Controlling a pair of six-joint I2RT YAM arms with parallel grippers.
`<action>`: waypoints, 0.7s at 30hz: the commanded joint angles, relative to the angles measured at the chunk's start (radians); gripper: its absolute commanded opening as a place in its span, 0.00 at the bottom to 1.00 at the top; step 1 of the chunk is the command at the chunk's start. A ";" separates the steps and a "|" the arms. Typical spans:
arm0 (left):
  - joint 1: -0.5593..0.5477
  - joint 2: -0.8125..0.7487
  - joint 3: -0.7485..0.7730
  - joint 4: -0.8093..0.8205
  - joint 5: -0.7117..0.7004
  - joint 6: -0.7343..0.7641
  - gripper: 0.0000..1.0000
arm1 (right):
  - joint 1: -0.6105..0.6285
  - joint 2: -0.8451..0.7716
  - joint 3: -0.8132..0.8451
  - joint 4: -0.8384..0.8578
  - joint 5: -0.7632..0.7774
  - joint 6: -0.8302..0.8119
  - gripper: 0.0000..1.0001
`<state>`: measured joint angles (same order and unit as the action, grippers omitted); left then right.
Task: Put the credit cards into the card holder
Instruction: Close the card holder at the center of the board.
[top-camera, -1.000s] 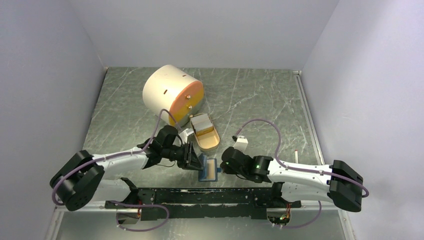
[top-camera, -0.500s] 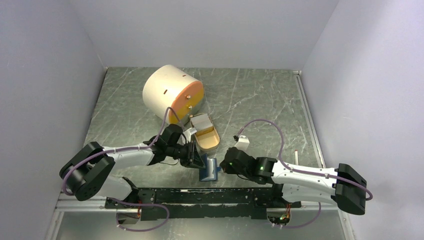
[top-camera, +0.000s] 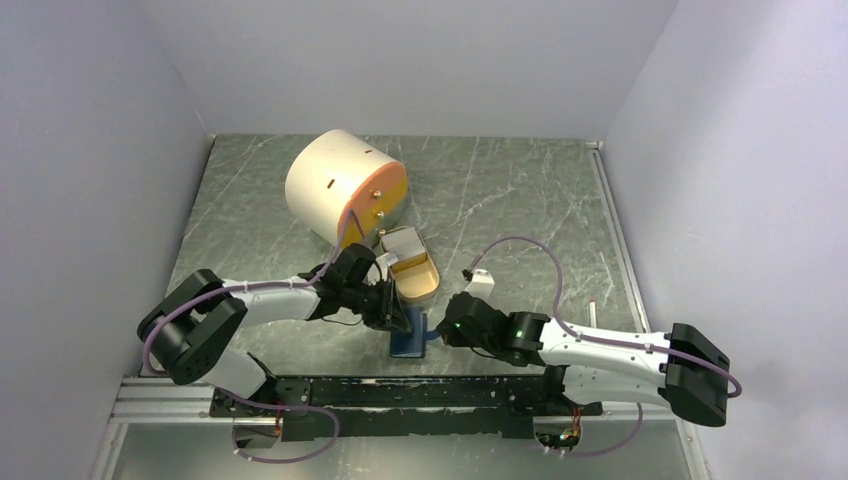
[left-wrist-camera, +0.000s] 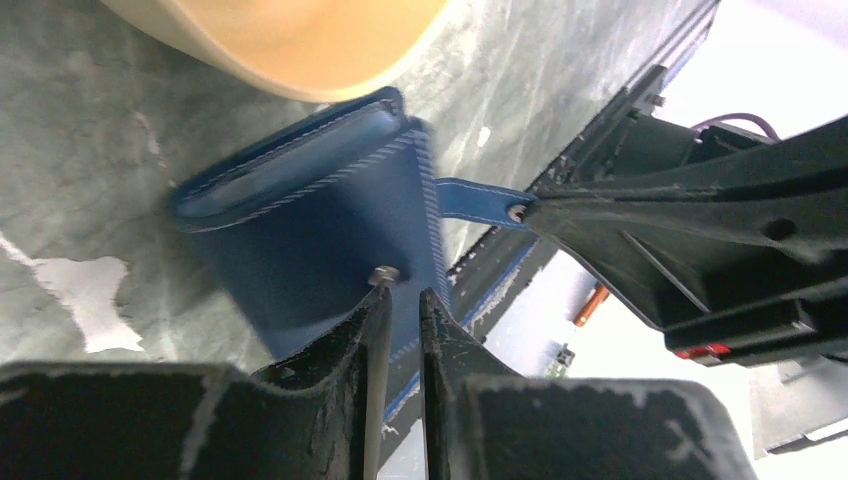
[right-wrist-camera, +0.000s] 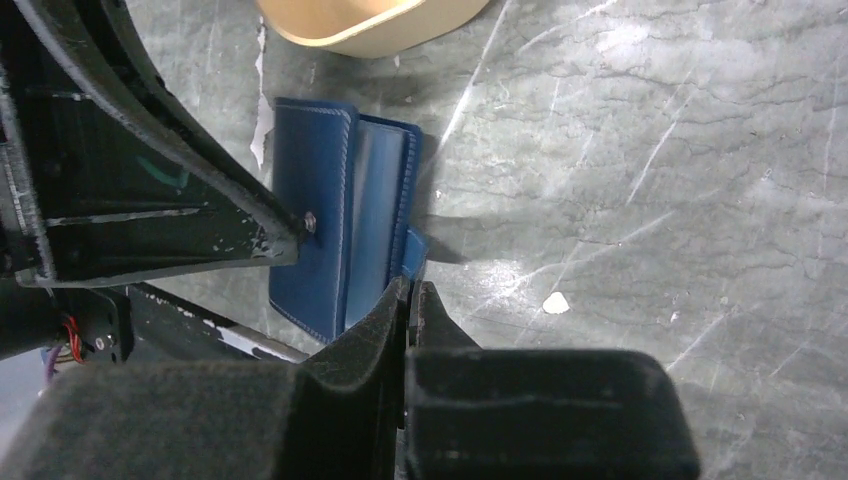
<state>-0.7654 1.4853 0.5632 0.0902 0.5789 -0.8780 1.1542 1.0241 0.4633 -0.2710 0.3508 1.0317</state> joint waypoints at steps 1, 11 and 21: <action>-0.004 0.008 0.032 -0.058 -0.059 0.054 0.22 | 0.003 0.005 0.032 0.006 0.005 -0.017 0.00; -0.003 -0.007 0.034 -0.062 -0.046 -0.005 0.21 | 0.001 0.027 0.052 0.038 -0.031 -0.035 0.00; -0.008 0.045 -0.040 0.042 -0.022 -0.007 0.21 | 0.000 0.026 0.051 0.070 -0.072 -0.076 0.01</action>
<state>-0.7658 1.4994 0.5594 0.0399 0.5255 -0.8791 1.1538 1.0321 0.4881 -0.2344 0.3012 0.9894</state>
